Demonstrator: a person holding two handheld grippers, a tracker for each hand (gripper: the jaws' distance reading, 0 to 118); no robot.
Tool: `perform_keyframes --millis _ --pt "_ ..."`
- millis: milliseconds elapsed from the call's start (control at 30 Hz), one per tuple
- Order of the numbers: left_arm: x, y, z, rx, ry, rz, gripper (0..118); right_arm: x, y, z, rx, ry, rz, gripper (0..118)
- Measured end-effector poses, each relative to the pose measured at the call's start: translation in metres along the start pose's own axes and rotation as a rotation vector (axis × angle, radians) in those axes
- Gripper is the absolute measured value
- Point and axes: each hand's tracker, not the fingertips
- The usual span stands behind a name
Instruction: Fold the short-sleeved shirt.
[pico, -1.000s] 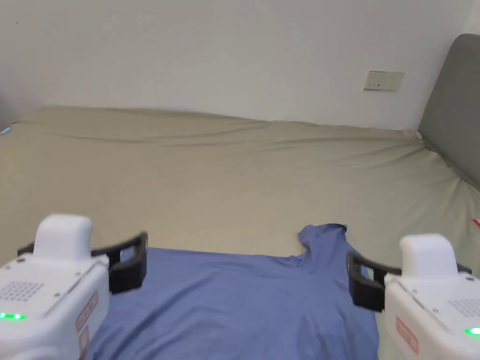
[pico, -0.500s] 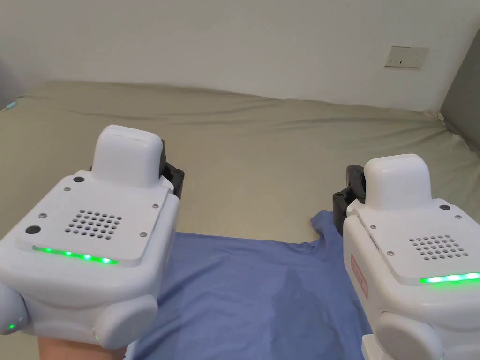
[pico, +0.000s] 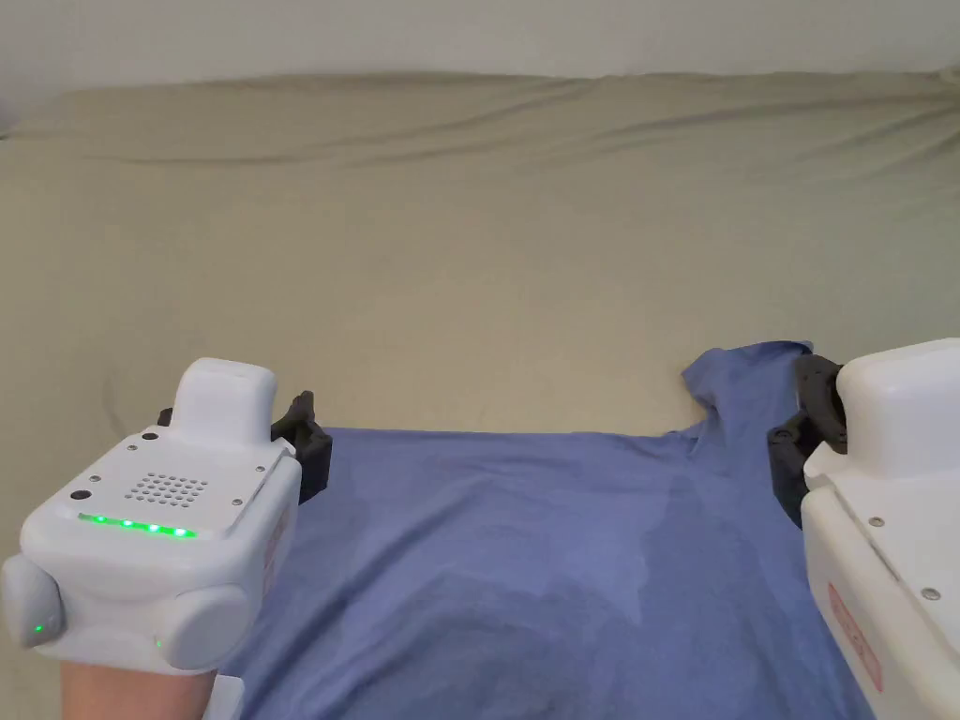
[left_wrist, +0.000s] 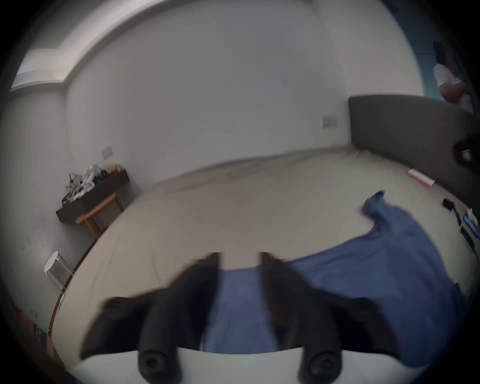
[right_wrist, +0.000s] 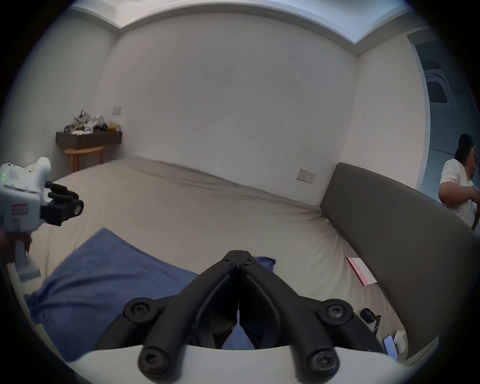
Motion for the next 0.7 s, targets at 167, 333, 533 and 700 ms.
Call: perform_keyframes --millis 167,333,533,700 --pt "-0.042 -0.022 -0.106 -0.22 0.007 0.146 104 0.017 -0.028 -0.021 -0.096 -0.025 -0.006 2" --pt "-0.065 -0.037 -0.178 -0.377 -0.002 0.21 104 0.032 -0.048 -0.029 -0.167 -0.041 -0.003 2" --pt "-0.067 -0.043 -0.191 -0.408 -0.069 0.224 80 0.046 -0.059 -0.034 -0.25 0.029 -0.065 2" --pt "-0.044 -0.029 -0.168 -0.375 -0.127 0.041 0 0.046 -0.065 -0.041 -0.268 0.033 -0.057 2"
